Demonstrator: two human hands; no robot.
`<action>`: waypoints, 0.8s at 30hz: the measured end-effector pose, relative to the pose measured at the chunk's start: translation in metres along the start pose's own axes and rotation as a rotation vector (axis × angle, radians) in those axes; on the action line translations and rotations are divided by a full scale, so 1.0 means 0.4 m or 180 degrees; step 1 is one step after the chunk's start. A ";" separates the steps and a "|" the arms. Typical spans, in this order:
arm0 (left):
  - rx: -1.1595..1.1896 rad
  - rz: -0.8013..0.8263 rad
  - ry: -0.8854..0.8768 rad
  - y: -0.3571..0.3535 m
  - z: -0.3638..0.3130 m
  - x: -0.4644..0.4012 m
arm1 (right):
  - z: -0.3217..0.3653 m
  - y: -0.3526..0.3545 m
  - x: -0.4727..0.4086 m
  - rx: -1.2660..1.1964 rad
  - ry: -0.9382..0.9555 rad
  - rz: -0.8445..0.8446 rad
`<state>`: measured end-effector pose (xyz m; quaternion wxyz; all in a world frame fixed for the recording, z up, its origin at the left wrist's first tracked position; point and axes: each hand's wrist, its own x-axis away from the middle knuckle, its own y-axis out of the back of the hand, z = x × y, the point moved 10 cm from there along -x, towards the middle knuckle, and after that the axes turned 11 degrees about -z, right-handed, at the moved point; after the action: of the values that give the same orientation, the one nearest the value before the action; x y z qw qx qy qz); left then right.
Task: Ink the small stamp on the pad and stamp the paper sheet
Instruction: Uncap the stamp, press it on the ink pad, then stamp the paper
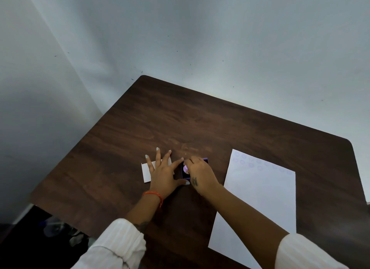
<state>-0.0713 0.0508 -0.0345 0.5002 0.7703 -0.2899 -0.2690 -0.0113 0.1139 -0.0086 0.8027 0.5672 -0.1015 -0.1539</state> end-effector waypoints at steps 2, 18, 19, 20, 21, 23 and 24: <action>0.0003 0.0004 0.0000 -0.002 0.001 -0.001 | 0.003 -0.008 0.001 0.0083 0.0075 0.0032; -0.0067 0.0082 -0.0020 -0.004 0.000 -0.005 | -0.003 0.004 0.017 -0.0172 -0.0075 0.0111; -0.0063 0.0080 -0.0017 -0.006 0.001 -0.004 | 0.000 0.001 0.016 -0.0130 -0.0029 0.0059; -0.0055 0.0078 -0.0018 -0.006 0.001 -0.003 | 0.003 0.001 0.017 -0.0095 0.0021 -0.0006; -0.0036 0.0067 -0.0017 -0.008 0.002 -0.004 | 0.006 0.000 0.017 -0.0056 0.0067 -0.0048; -0.0010 0.0053 -0.0009 -0.010 0.004 -0.005 | 0.008 -0.006 0.020 0.0006 0.0143 -0.0046; -0.0014 0.0059 -0.0015 -0.011 0.005 -0.005 | 0.008 -0.010 0.022 0.0031 0.0174 -0.0038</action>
<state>-0.0732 0.0524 -0.0389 0.5037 0.7659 -0.2976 -0.2669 -0.0046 0.1068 -0.0114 0.8014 0.5758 -0.0769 -0.1426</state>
